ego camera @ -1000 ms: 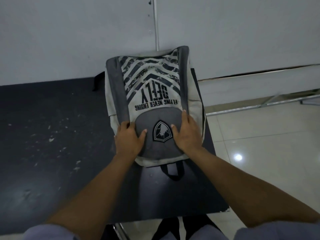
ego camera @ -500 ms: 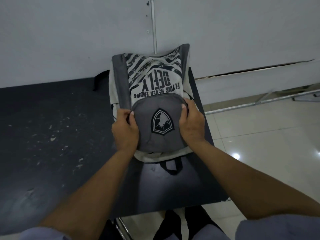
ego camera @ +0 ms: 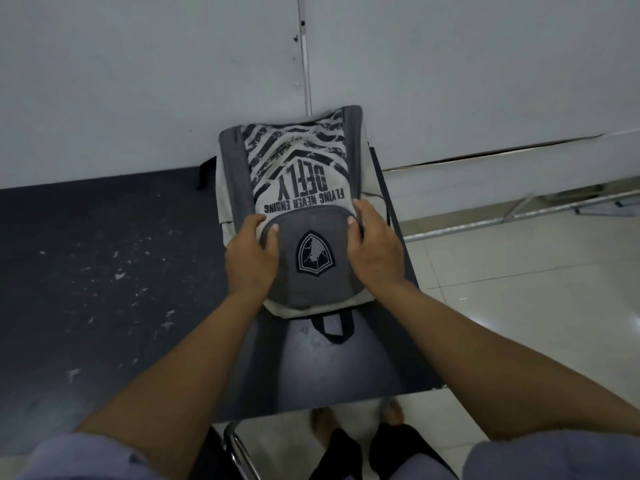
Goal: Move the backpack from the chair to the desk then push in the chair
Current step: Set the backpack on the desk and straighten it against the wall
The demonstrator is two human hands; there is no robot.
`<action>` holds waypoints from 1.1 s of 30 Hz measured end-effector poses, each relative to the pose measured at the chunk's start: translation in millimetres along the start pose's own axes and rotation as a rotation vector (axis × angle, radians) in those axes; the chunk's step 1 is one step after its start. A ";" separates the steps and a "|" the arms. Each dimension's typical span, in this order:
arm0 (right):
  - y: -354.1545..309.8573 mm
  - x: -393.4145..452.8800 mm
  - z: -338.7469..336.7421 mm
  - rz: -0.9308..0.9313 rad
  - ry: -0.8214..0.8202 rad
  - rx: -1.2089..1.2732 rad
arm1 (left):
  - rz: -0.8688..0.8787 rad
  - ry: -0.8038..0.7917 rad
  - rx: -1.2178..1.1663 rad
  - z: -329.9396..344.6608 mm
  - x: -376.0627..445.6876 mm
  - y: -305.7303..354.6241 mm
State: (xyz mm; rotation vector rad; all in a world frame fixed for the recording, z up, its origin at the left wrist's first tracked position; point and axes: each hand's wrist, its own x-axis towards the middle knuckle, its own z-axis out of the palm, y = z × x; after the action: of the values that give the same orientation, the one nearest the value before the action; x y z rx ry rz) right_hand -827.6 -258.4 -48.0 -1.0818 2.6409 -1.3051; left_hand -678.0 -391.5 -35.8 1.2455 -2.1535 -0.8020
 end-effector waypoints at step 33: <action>-112.6 -262.3 -125.9 -0.449 -0.192 -0.226 | 0.274 0.114 0.638 -190.9 -303.0 5.6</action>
State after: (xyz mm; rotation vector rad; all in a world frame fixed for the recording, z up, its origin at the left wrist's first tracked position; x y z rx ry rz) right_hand -599.0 -64.7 38.8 -1.8123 2.5338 -0.8908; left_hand -416.5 -164.8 56.4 1.1919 -2.4975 0.0876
